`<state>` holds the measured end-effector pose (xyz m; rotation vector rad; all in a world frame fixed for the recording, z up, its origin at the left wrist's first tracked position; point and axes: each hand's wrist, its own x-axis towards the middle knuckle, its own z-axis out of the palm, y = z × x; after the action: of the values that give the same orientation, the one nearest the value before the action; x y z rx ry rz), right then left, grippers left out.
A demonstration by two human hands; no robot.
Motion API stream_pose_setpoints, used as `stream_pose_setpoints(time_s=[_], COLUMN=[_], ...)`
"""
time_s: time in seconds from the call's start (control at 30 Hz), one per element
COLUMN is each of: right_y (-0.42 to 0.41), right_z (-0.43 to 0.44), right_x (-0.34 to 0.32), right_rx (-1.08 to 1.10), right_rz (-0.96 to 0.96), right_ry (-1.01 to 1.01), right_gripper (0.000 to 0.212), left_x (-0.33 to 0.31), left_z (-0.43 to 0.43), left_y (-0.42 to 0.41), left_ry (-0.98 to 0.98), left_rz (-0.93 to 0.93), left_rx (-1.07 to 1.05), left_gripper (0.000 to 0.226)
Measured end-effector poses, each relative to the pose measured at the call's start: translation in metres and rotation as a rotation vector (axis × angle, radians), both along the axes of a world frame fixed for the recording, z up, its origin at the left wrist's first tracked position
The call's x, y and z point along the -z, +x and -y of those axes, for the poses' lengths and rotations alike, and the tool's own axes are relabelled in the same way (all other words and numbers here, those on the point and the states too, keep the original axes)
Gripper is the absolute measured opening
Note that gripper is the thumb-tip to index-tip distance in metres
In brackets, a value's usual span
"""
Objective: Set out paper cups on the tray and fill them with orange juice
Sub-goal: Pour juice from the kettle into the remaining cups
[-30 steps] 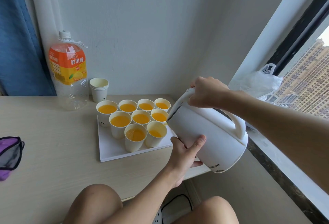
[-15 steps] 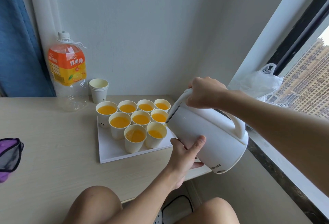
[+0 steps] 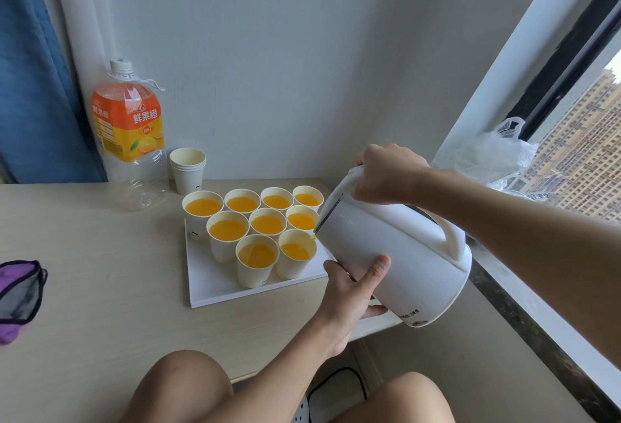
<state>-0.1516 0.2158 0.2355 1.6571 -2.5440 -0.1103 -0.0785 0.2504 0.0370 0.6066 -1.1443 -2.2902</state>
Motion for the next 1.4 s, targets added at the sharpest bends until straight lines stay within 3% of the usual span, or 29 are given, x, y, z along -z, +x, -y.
stream_pose_setpoints(time_s=[0.37, 0.7, 1.4], right_y=[0.001, 0.0037, 0.0084], right_z=[-0.0008, 0.0013, 0.0015], right_x=[-0.0006, -0.0006, -0.003], right_rx=[0.006, -0.015, -0.027], right_rz=[-0.006, -0.008, -0.02], right_ry=[0.004, 0.002, 0.013], right_gripper=[0.02, 0.025, 0.02], left_x=[0.0009, 0.0006, 0.0007], left_z=[0.0004, 0.0001, 0.001], left_y=[-0.0007, -0.0006, -0.0014], left_ry=[0.002, 0.006, 0.027], left_rz=[-0.001, 0.002, -0.017], left_rx=[0.004, -0.001, -0.004], left_gripper=[0.12, 0.104, 0.124])
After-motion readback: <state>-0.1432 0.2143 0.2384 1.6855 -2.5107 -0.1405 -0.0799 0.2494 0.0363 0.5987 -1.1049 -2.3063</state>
